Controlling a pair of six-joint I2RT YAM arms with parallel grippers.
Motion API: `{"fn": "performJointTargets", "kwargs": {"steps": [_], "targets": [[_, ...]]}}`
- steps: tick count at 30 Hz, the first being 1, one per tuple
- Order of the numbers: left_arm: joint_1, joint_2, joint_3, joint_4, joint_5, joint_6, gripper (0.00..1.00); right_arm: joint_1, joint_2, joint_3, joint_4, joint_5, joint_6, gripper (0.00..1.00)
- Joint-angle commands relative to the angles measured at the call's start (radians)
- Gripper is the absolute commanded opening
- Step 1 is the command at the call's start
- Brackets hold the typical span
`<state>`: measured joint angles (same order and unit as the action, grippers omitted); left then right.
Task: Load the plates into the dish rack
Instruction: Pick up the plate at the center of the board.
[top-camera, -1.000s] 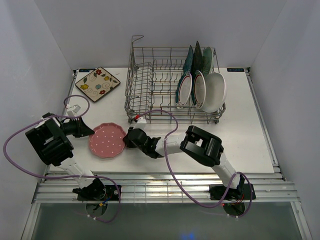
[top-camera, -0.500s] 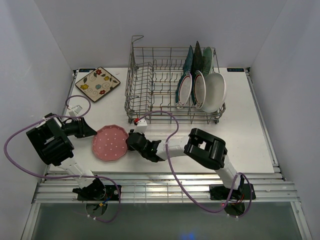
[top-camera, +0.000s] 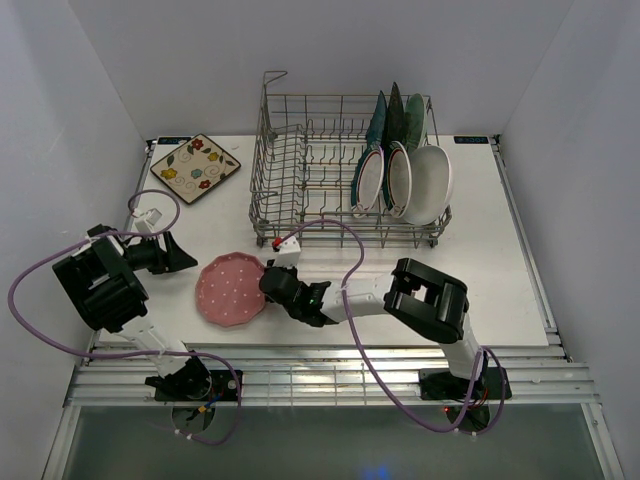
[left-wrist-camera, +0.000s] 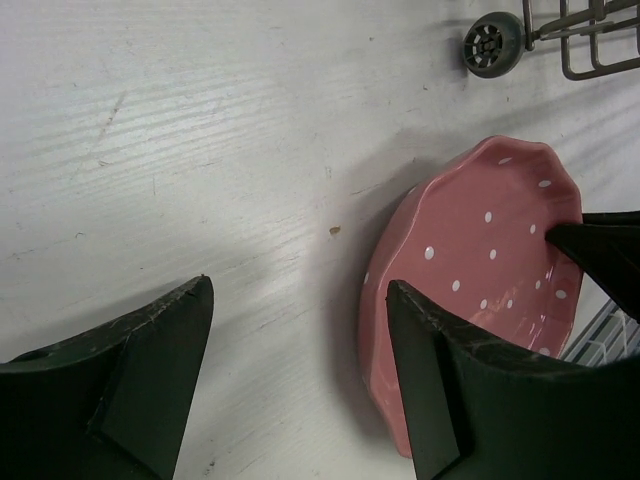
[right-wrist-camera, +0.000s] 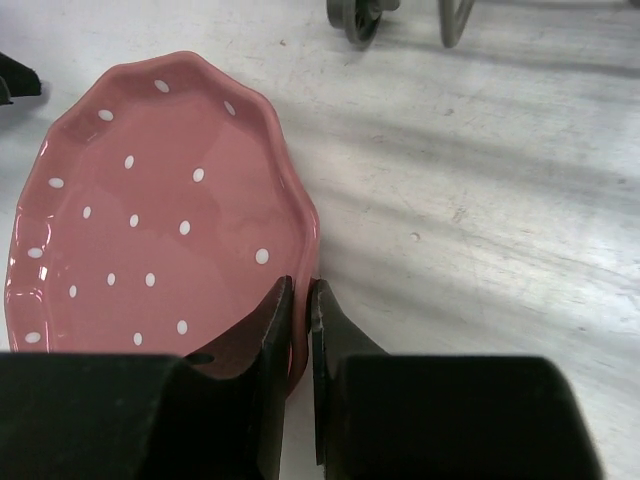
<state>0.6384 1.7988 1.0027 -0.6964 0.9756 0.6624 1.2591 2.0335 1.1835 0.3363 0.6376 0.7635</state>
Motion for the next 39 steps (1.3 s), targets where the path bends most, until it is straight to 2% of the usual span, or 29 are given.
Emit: {"fn": "performJointTargets", "kwargs": {"steps": [1,9,12,13,20,35,39], "targets": [[-0.002,-0.075,-0.007,0.024,0.018,-0.004,0.8,0.005,-0.104,-0.013,0.023,0.125,-0.061,0.08],[-0.002,-0.168,-0.042,0.074,-0.026,-0.053,0.86,0.016,-0.177,0.008,-0.037,0.229,-0.214,0.08],[-0.002,-0.193,-0.056,0.084,-0.04,-0.064,0.92,0.022,-0.202,0.022,-0.054,0.258,-0.268,0.08],[-0.002,-0.205,-0.059,0.087,-0.041,-0.066,0.98,0.023,-0.206,0.025,-0.066,0.273,-0.277,0.08],[-0.002,-0.227,-0.069,0.106,-0.038,-0.09,0.98,0.034,-0.28,0.03,-0.068,0.31,-0.397,0.08],[0.0,-0.237,-0.075,0.123,-0.049,-0.101,0.98,0.049,-0.409,0.068,-0.039,0.281,-0.645,0.08],[-0.002,-0.24,-0.072,0.126,-0.049,-0.104,0.98,0.059,-0.438,0.08,-0.007,0.295,-0.772,0.08]]}}
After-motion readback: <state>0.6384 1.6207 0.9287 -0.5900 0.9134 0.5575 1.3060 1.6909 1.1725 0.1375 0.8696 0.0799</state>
